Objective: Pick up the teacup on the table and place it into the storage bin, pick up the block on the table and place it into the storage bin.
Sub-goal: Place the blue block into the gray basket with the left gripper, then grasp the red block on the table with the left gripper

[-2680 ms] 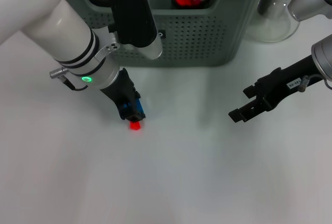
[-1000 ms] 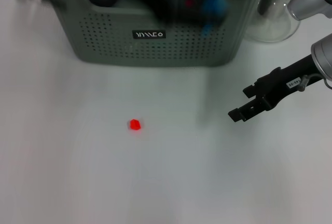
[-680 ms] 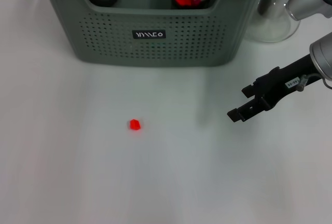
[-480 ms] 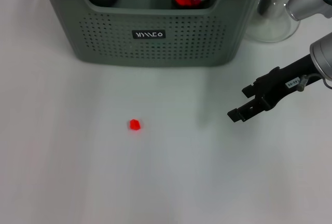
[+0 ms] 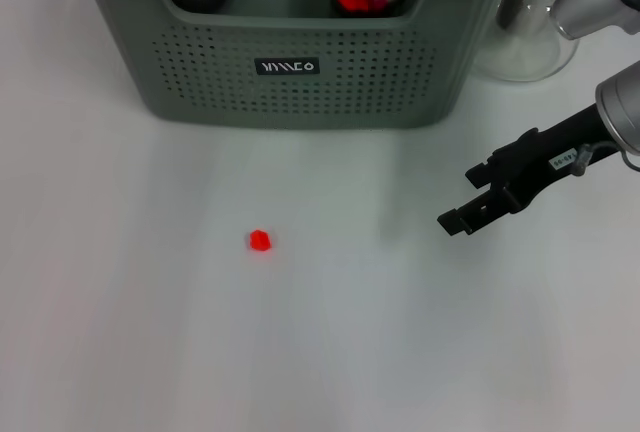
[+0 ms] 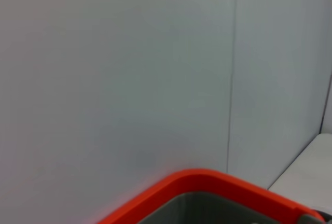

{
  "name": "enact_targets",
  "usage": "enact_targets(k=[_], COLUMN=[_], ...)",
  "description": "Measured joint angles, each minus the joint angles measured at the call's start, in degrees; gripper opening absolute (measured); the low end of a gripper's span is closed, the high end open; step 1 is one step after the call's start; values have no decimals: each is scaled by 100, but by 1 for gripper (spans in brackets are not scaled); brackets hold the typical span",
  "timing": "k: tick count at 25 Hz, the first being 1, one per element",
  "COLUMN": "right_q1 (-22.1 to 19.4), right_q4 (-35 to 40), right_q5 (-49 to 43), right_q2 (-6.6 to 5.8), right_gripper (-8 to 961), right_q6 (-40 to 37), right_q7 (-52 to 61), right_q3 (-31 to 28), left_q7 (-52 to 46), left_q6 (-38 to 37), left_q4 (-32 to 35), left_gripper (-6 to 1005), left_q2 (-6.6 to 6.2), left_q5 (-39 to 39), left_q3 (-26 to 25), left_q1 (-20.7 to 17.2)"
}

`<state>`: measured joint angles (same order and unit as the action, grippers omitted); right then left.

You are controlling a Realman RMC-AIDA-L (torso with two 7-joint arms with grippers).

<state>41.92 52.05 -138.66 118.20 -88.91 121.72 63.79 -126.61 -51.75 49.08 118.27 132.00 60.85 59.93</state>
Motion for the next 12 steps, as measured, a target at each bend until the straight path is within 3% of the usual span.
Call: enact_targets(k=[7,12], right_q1=[27,38], right_q4=[7,22], right_q5=[-116,-120], right_q2=[34,39], right_gripper=[943,943], right_q6=[3,5], right_q7=[0,0], right_q3=[-3,-7], left_q7=[3,-31], left_q6=[9,-455], left_q4=[-5,379], left_gripper=[468,669], left_q2=[46,48], left_q5=[-31,-88], left_q3=[-10,-55], left_q1=[-28,-128])
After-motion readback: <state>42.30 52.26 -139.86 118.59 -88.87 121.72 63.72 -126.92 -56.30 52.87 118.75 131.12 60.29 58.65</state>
